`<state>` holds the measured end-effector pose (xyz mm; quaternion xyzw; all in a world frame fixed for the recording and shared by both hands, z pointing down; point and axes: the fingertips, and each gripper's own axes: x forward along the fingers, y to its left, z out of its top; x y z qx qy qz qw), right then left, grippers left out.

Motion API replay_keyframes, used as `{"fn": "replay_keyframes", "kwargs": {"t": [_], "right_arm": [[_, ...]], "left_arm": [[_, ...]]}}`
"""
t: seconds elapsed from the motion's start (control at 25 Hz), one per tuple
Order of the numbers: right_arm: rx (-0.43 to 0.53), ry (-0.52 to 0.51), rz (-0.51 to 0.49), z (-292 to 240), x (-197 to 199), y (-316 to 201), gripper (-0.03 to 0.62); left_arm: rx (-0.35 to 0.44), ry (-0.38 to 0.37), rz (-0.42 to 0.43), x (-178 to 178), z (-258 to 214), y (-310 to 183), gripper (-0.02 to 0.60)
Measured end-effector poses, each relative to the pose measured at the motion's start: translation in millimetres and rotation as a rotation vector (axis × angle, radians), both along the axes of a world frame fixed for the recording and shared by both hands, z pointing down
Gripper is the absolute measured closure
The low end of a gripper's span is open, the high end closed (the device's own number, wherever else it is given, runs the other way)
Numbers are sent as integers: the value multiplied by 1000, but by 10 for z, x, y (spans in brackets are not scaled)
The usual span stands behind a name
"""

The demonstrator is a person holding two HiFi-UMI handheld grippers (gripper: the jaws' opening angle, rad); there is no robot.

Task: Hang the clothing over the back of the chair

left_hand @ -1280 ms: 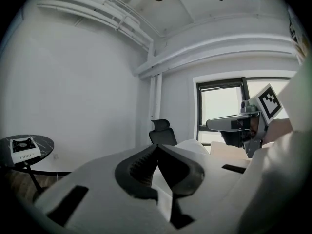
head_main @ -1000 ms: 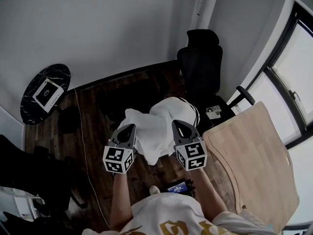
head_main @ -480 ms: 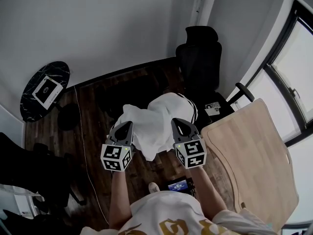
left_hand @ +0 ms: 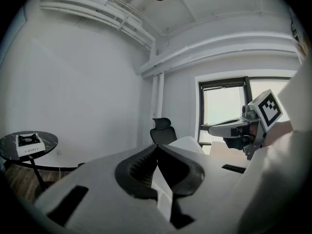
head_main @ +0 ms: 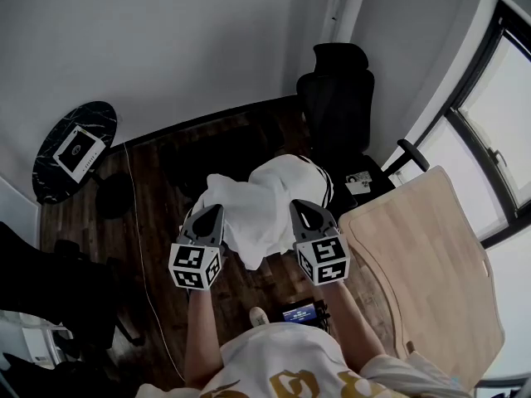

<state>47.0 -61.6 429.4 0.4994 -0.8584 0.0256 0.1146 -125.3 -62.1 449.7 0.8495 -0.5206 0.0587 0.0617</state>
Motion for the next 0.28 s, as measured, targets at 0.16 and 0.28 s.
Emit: {"fn": "replay_keyframes", "kwargs": {"t": [0.16,0.28], "right_arm": [[0,4,-2,16,10,0,583],[10,28,-23,12,-60,-16,583]], "left_arm": [[-10,3,8,20,33,11,560],[-19,3,4,-11,71,17,560]]}}
